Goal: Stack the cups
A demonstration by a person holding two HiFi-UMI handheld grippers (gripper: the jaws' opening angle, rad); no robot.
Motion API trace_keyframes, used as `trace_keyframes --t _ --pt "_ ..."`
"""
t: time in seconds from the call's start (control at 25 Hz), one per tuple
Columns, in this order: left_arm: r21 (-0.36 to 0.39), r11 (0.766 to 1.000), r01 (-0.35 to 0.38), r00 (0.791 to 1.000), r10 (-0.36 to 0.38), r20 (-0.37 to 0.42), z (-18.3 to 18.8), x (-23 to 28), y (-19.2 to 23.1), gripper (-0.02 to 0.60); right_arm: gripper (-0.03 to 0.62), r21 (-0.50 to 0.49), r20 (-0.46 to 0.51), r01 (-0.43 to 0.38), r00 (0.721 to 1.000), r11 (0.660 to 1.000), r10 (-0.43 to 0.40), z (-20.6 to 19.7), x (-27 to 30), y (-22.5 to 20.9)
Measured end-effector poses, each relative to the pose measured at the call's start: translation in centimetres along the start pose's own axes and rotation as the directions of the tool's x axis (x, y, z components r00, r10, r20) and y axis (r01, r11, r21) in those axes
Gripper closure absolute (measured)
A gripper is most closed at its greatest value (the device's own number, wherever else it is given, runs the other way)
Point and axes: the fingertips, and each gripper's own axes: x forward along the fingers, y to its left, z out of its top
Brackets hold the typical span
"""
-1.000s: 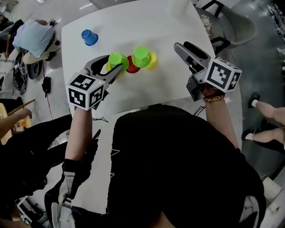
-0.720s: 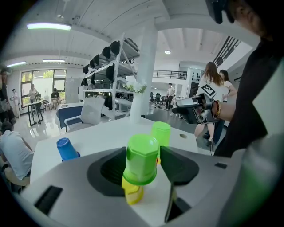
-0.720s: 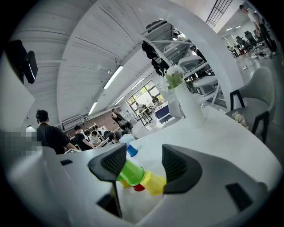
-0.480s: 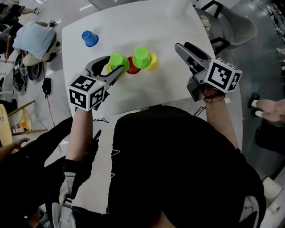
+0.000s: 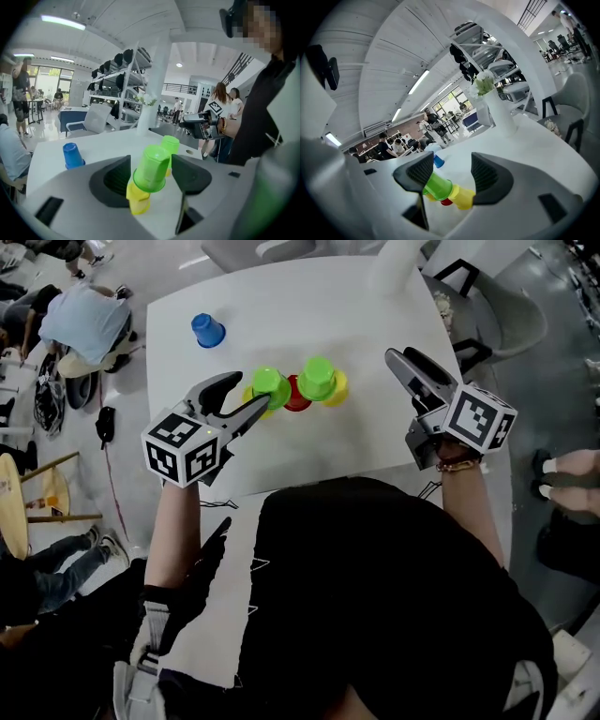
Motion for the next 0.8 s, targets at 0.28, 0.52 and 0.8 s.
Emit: trace_keyframes --t 0.28,0.52,0.8 --pt "-0.147 0.976 -0.161 0.981 0.175 0.089 -0.1 -4.2 8.1 0.299 0.339 0.001 -0.005 0.053 0.999 0.999 -0.053 0.0 -0.1 -0.4" --pt "-0.257 0.936 -0.241 0.953 0.279 0.121 -0.3 -3.3 14.4 0.301 0.339 0.007 -0.020 0.102 0.995 0.995 -0.102 -0.7 0.0 -1.2" --pt "-0.207 0.898 -0.388 0.908 0.410 0.080 -0.8 -0.9 19.2 0.307 0.339 0.022 -0.017 0.171 0.985 0.985 -0.171 -0.6 0.1 -2.5"
